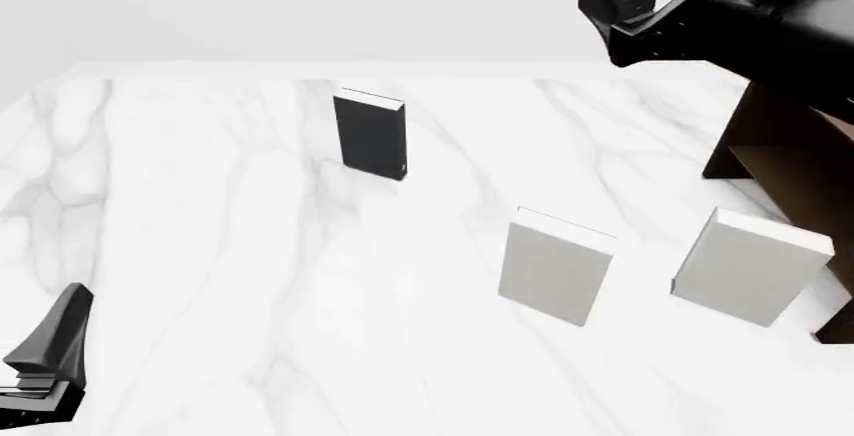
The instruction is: Pick up the book on the left and place it on top of the shelf.
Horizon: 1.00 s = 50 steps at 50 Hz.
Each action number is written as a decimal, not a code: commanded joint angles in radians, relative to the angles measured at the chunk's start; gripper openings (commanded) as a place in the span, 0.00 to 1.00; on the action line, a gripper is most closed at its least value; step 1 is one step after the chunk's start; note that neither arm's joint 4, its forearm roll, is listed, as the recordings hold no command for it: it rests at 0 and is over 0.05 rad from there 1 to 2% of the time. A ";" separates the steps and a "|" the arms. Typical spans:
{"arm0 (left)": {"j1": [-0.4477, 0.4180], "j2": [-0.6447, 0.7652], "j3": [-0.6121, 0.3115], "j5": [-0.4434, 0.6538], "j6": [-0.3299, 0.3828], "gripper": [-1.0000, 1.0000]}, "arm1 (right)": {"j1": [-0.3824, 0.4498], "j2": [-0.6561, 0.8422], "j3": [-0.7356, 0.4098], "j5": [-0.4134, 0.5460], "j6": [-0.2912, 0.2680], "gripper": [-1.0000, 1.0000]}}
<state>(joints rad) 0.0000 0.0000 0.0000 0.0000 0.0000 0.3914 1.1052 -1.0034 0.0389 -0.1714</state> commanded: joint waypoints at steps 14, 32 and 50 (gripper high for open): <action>0.000 0.000 0.000 0.000 0.000 1.00 | 0.014 0.179 -0.071 -0.052 -0.018 1.00; 0.000 0.000 0.000 0.000 0.000 1.00 | 0.052 0.288 -0.088 -0.103 -0.005 1.00; 0.000 0.000 0.000 0.000 0.000 1.00 | 0.081 0.380 -0.122 -0.139 0.010 1.00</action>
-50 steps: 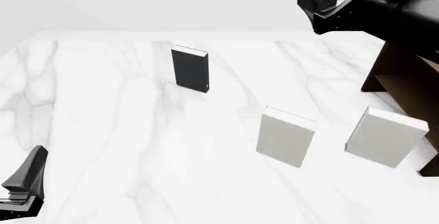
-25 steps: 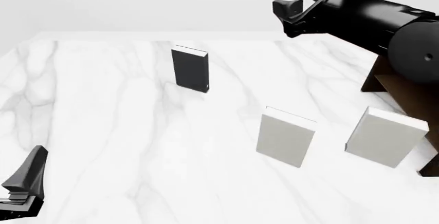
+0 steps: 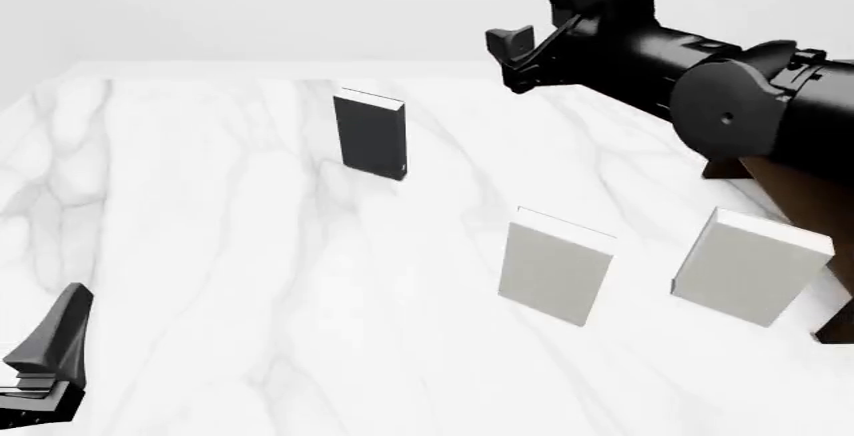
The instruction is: Pick up the book on the left and place it on top of the shelf.
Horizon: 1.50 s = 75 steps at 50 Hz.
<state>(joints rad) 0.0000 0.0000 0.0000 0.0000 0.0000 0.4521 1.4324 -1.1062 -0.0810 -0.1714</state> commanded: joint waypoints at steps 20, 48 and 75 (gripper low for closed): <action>0.000 0.000 0.000 0.000 0.000 1.00 | 0.037 0.170 -0.097 -0.044 0.014 1.00; 0.000 0.000 0.000 0.000 0.000 1.00 | 0.046 0.298 -0.167 -0.074 0.038 1.00; 0.000 0.000 0.000 0.000 0.000 1.00 | 0.077 0.400 -0.261 -0.082 0.053 1.00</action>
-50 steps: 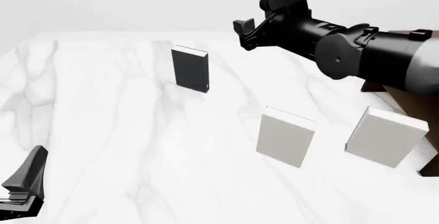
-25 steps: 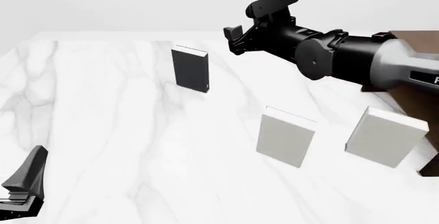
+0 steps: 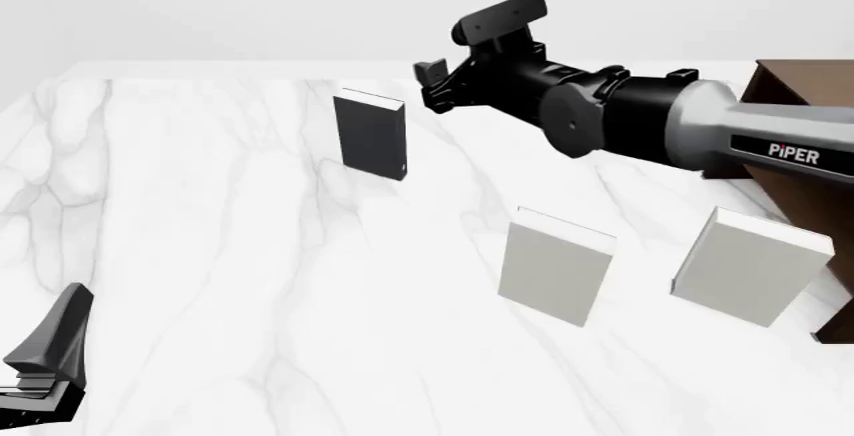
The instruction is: Pick up the book on the left and place it on top of the shelf.
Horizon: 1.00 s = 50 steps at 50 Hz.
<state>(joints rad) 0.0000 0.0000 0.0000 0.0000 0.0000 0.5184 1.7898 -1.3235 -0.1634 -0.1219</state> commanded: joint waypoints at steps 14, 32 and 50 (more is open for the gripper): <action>0.000 0.000 0.000 0.000 0.000 1.00 | 0.008 0.109 -0.106 -0.001 0.010 1.00; 0.000 0.000 0.000 0.000 0.000 1.00 | 0.024 0.198 -0.180 0.007 0.023 1.00; 0.000 0.000 0.000 0.000 0.000 1.00 | 0.031 0.258 -0.227 0.007 0.032 1.00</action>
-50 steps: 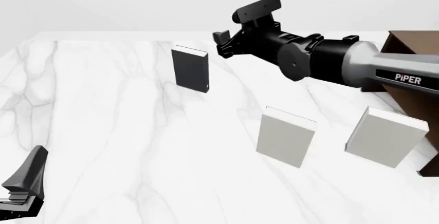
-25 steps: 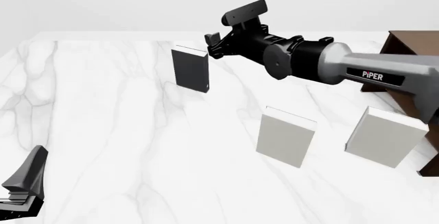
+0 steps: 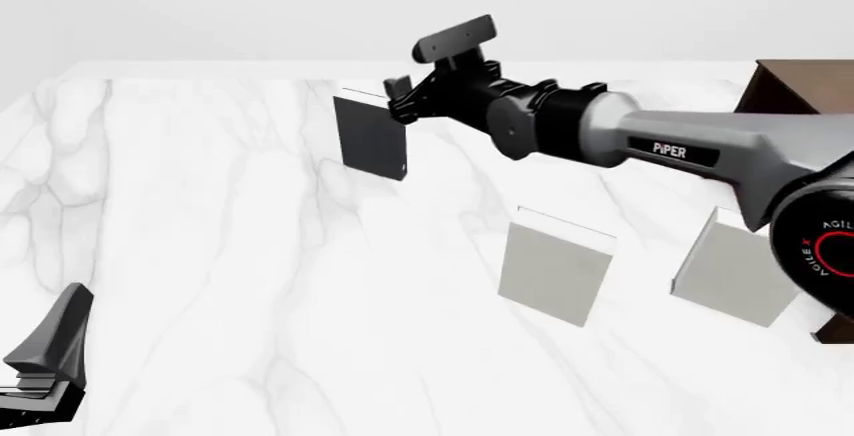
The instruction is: Pick up the book on the left and place it on top of the shelf.
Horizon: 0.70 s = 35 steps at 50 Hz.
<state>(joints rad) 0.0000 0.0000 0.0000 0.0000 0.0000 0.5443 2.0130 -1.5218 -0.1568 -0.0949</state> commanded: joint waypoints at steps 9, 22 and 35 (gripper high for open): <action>0.000 0.000 0.000 0.000 0.000 1.00 | 0.006 0.062 -0.055 0.001 0.006 1.00; 0.000 0.000 0.000 0.000 0.000 1.00 | 0.007 0.108 -0.058 -0.023 0.012 1.00; 0.000 0.000 0.000 0.000 0.000 1.00 | 0.022 0.132 -0.064 -0.030 0.020 1.00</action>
<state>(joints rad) 0.0000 0.0000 0.0000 0.0000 0.0000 0.5538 2.1292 -1.5878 -0.1769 -0.0807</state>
